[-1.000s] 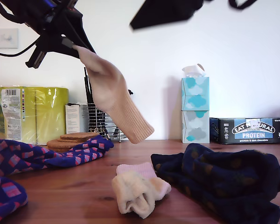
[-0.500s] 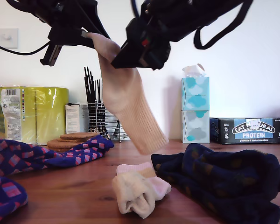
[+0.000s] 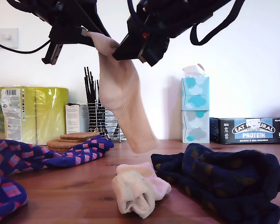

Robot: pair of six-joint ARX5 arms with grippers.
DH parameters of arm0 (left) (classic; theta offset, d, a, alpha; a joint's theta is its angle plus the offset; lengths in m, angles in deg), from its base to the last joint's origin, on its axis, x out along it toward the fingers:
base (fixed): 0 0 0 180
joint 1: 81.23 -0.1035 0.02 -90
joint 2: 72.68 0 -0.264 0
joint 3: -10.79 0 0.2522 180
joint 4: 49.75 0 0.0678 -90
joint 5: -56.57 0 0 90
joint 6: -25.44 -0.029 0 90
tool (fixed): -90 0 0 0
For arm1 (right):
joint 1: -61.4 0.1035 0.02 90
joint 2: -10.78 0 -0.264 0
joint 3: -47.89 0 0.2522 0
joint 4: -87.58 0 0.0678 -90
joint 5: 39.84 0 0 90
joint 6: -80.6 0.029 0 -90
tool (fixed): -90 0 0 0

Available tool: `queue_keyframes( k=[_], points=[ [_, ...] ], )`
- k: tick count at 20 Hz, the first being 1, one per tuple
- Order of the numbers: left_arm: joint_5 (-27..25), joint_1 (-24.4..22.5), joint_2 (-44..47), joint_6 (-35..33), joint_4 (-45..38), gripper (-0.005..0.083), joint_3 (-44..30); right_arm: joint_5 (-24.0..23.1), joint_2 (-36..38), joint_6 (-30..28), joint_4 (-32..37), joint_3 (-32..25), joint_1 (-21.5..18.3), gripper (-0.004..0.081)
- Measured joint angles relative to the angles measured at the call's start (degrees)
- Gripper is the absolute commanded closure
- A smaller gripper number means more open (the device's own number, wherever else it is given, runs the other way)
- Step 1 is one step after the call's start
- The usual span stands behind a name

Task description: Pair up the socks based on colour and pattern, by placing each sock on top of its pair

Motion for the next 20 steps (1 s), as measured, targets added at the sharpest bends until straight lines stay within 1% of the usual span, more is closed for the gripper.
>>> queue_keyframes(
  k=[1, 3, 4, 5, 6, 9, 11, 12, 13, 14, 15, 17, 19, 20],
  points=[
    [0.00, 0.00, 0.00, -0.33, 0.02, 0.0723, 0.00, 0.00, 0.00, 0.00, -0.20, 0.02, -0.17, 0.0780],
    [0.00, 0.02, 0.00, -0.70, 0.11, 0.0573, 0.00, 0.22, 0.00, 0.00, -0.66, 0.24, -0.61, 0.0780],
    [0.04, 0.02, 0.00, -0.92, -0.07, 0.0512, 0.00, 0.28, 0.00, 0.04, -0.94, 0.44, -0.76, 0.0780],
    [0.15, 0.02, 0.00, -1.44, 0.02, 0.0479, 0.02, 0.39, 0.00, 0.04, -1.14, 0.44, -1.03, 0.0780],
    [0.17, 0.02, -0.02, -2.19, 0.39, 0.0465, 0.20, 0.42, 0.00, 0.07, -1.27, 0.44, -1.25, 0.0780],
    [0.96, -1.25, -0.02, -4.33, 1.16, 0.0465, 2.80, 1.75, 0.00, 0.09, -1.57, 0.70, -2.93, 0.0780],
    [0.90, -3.08, -0.04, -6.25, 2.10, 0.0481, 6.69, 3.98, 0.00, 0.17, -1.57, 0.77, -4.17, 0.0780],
    [-0.11, -4.37, -0.04, -7.48, 2.43, 0.0539, 8.98, 5.18, 0.00, 0.22, -1.64, 0.77, -4.90, 0.0780],
    [-2.25, -5.73, -0.04, -7.91, 2.38, 0.0627, 10.71, 6.32, 0.00, 0.22, -1.60, 0.77, -5.53, 0.0780],
    [-5.40, -6.84, -0.04, -8.52, 2.36, 0.0725, 11.91, 7.32, 0.00, 0.24, -1.29, 0.77, -6.21, 0.0780],
    [-8.41, -7.76, -0.04, -9.07, 2.43, 0.0805, 12.24, 8.00, -0.07, 0.22, -0.57, 0.77, -6.86, 0.0780],
    [-13.44, -9.07, -0.07, -11.34, 3.93, 0.0793, 11.96, 9.64, -1.77, 0.24, 0.74, 2.36, -8.41, 0.0780],
    [-17.29, -8.74, -0.07, -13.33, 3.96, 0.0793, 11.78, 11.15, -6.03, 0.22, 1.14, 6.75, -9.44, 0.0780],
    [-18.38, -8.48, -0.07, -13.66, 3.80, 0.0793, 11.78, 11.43, -8.07, -0.02, 1.22, 8.98, -9.77, 0.0780]
  ],
)
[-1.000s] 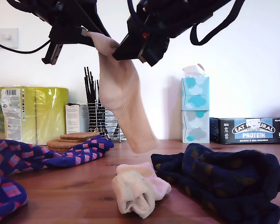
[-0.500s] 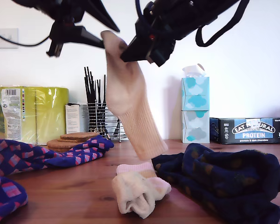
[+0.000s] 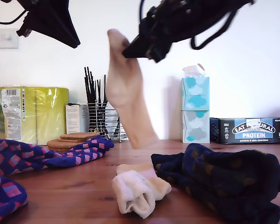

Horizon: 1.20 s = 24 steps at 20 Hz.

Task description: Pair up the socks based on colour and pattern, by placing each sock on top of its pair

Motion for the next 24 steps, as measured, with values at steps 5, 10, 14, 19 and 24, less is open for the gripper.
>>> queue_keyframes(
  k=[5, 10, 14, 19, 24],
  points=[
    [-1.62, -0.04, 0.00, -0.94, -0.15, 0.0793, 0.00, 0.46, -3.72, -2.67, -5.09, 2.27, 0.09, 0.0781],
    [-1.62, -0.55, 0.00, -0.94, -0.15, 0.0793, 0.00, 2.99, -6.80, -0.46, -10.56, 1.97, 2.03, 0.0781],
    [-1.62, -0.77, 0.00, -0.94, -0.22, 0.0793, 0.00, 3.15, -6.80, 2.93, -12.98, 0.31, 6.36, 0.0781],
    [-1.60, -0.90, 0.00, -0.94, -0.09, 0.0793, 0.00, 2.73, -6.80, 5.97, -20.96, -3.28, 11.39, 0.0781],
    [-0.92, -0.92, 0.00, -0.96, 0.04, 0.0793, 0.00, 2.10, -3.32, 6.78, -26.40, -3.32, 11.96, 0.0706]
  ],
)
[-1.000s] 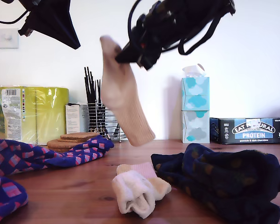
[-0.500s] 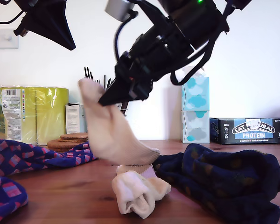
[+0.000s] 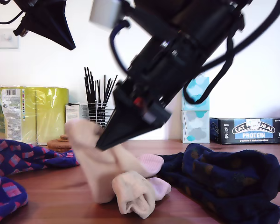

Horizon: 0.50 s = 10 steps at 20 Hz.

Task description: Pair up the socks based on colour and pattern, by placing each sock on top of its pair

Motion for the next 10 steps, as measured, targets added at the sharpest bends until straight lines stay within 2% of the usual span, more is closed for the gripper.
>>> queue_keyframes(
  k=[2, 4, 10],
  points=[
    [0.94, 0.00, 0.00, -0.02, -0.13, 0.0793, 0.00, -0.57, 2.12, -0.13, -3.54, 0.00, -0.72, 0.0522],
    [1.88, 0.00, 0.00, -0.02, -0.28, 0.0793, 0.00, -0.96, 2.27, -0.26, -6.58, 0.00, -0.87, 0.0421],
    [2.36, 0.00, 0.00, -0.02, -1.05, 0.0793, 0.00, -5.42, 4.22, -0.28, -14.05, 0.00, -1.01, 0.0406]
  ],
)
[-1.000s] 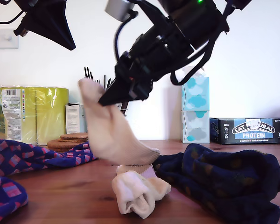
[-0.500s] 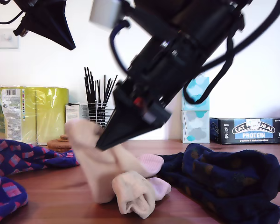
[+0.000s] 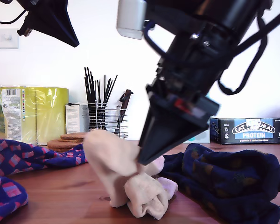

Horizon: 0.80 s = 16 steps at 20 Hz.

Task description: Pair up the socks based on colour and pattern, by placing each sock on top of its pair

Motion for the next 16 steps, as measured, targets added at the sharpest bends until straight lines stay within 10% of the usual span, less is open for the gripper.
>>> queue_keyframes(
  k=[4, 7, 9, 16],
  points=[
    [0.00, 0.00, 0.00, -0.59, -0.04, 0.0793, 0.00, -2.16, 10.75, 2.05, -3.89, 0.09, 0.00, 0.0452],
    [0.00, 0.00, 0.00, -1.99, -0.44, 0.0793, 0.00, -2.27, 15.02, 9.25, -9.20, 0.28, 0.00, 0.0768],
    [0.00, -0.15, 0.00, -3.32, -0.35, 0.0793, 0.00, -1.51, 14.88, 17.49, -8.20, 0.26, 0.00, 0.0784],
    [-0.55, -4.28, 0.13, -7.67, -7.28, 0.0793, -5.03, -9.44, 17.40, 40.28, 22.62, -8.31, -0.55, 0.0784]
  ],
)
